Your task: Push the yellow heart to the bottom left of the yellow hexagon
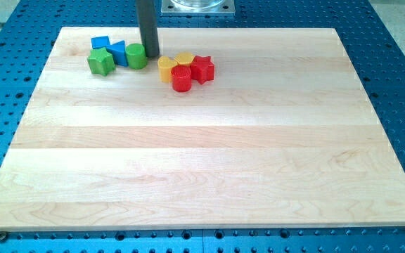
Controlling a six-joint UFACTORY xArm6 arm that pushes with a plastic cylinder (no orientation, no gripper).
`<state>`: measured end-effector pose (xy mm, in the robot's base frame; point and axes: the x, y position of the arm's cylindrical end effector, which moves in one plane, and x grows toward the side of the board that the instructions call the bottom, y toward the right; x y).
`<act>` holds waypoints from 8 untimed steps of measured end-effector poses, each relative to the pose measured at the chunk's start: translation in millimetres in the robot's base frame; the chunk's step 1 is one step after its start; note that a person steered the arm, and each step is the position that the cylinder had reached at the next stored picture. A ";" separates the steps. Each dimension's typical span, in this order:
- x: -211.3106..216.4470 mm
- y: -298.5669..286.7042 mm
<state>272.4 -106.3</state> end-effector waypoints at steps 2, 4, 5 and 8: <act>1.0 -20.9; 20.6 38.4; 56.4 30.5; 43.9 -15.9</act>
<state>316.3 -122.2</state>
